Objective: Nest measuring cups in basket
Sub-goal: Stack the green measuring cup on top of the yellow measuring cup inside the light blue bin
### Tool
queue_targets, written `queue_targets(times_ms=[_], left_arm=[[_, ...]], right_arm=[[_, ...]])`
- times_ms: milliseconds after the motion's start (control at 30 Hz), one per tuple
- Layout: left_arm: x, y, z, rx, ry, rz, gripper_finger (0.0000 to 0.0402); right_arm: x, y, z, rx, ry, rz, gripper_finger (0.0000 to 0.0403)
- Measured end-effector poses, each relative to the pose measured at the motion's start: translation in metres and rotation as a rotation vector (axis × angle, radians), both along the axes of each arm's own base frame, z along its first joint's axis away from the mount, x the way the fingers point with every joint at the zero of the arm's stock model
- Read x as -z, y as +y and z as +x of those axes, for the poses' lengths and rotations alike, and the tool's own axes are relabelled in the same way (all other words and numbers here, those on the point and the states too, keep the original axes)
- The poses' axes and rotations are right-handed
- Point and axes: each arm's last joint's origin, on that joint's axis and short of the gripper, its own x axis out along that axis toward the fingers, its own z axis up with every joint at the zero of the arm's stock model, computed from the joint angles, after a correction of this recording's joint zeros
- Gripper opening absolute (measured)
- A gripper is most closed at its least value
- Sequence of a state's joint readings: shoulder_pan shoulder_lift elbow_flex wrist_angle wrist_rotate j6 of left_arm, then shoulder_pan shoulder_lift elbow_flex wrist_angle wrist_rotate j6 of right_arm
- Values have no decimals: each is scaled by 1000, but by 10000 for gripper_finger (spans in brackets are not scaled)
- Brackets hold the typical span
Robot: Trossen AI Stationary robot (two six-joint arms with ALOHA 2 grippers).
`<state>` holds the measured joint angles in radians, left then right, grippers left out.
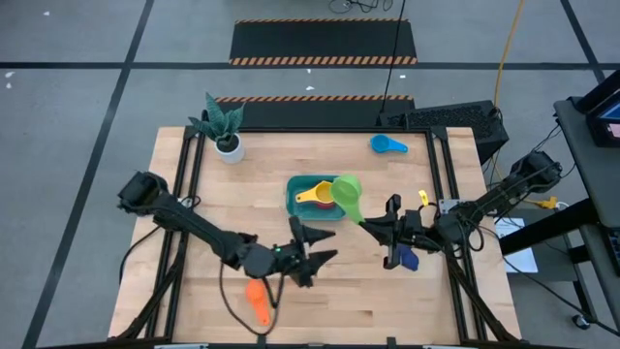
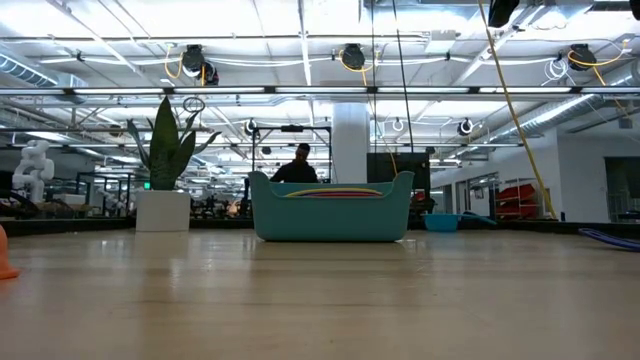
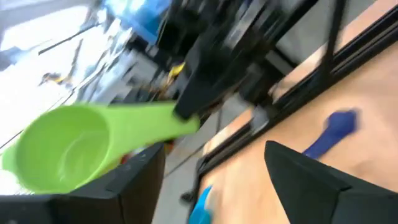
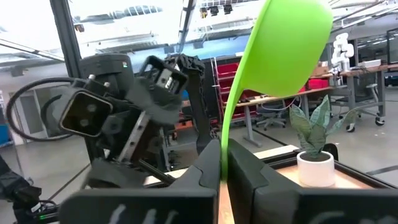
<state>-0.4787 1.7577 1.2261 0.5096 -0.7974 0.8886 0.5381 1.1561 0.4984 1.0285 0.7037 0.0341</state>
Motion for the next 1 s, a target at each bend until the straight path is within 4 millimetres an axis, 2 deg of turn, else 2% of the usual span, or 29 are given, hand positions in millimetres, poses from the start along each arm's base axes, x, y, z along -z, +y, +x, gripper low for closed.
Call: queue_targets(times_ms=[167, 433, 733, 1000], left_arm=[[-1, 10, 9, -163, 31, 39, 291], [-16, 13, 13, -180, 30, 118, 253], [-3, 42, 22, -283, 182, 219, 227], [-4, 47, 23, -317, 177, 210, 198]], right_arm=[[0, 0, 0, 0, 2, 4, 2], [8, -7, 5, 27, 66, 31, 2], [13, -10, 8, 33, 103, 63, 2], [14, -10, 8, 25, 108, 90, 2]])
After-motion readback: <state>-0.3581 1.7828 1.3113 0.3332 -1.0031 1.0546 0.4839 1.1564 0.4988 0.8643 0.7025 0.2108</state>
